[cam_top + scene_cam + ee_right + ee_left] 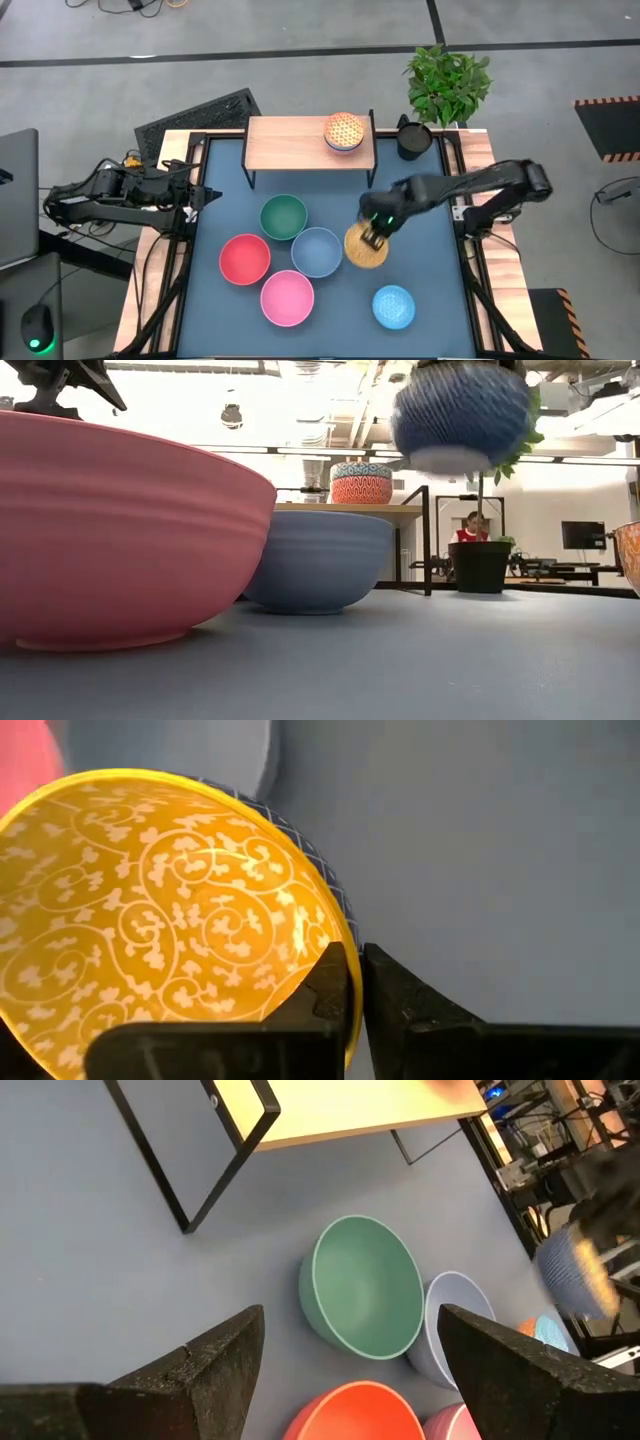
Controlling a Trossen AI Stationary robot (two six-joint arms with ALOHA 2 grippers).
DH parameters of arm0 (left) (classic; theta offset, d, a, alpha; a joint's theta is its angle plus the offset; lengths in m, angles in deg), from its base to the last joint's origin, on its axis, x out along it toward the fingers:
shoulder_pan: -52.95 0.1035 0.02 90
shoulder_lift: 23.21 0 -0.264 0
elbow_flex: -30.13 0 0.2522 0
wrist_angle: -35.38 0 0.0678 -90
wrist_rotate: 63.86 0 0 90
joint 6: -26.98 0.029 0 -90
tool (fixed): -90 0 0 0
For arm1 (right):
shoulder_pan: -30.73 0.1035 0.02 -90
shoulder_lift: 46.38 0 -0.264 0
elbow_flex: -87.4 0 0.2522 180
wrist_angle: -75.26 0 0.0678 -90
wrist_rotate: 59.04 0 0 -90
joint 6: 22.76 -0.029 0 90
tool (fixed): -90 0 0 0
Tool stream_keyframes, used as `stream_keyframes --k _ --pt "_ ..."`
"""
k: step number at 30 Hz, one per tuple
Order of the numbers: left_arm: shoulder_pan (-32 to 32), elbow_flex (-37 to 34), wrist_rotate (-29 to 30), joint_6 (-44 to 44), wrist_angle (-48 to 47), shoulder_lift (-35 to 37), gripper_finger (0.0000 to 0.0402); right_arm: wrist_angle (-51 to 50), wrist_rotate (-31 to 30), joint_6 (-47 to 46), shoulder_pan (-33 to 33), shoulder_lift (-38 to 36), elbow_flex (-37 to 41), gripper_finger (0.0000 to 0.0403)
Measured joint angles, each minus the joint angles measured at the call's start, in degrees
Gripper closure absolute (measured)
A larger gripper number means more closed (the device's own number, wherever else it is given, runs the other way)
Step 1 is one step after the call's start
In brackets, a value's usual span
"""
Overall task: Place and stack bowls onto a shelf
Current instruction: Stack the yellow-patterned bowl on top of the orange-patterned bowl on the shelf
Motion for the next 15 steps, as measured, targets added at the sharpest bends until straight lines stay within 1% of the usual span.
stream_keyframes --k 2,4,5,8,11,15 --pt "-0.01 0.00 0.04 0.01 0.00 0.00 0.0118 -2.97 -1.41 -1.97 -4.34 -3.04 -2.80 0.0367" --pt "-0.01 0.00 0.12 -0.01 0.00 -0.02 0.0118 -5.91 -4.18 -5.26 -9.42 -4.98 -6.62 0.0367" --pt "-0.01 0.00 0.18 -0.06 0.00 0.00 0.0118 -7.05 -5.09 -5.19 -12.17 -5.35 -8.74 0.0367" --pt "-0.01 0.00 0.24 -0.65 0.00 0.00 0.0118 -9.93 -5.39 -1.29 -19.84 -4.05 -17.64 0.0367" --pt "-0.01 0.00 0.38 -0.72 0.00 0.00 0.0118 -16.22 -4.64 5.38 -26.49 0.68 -28.72 0.0367" --pt "-0.01 0.00 1.06 -0.80 0.00 0.00 0.0118 -22.44 -4.72 14.42 -33.08 10.86 -44.86 0.0367"
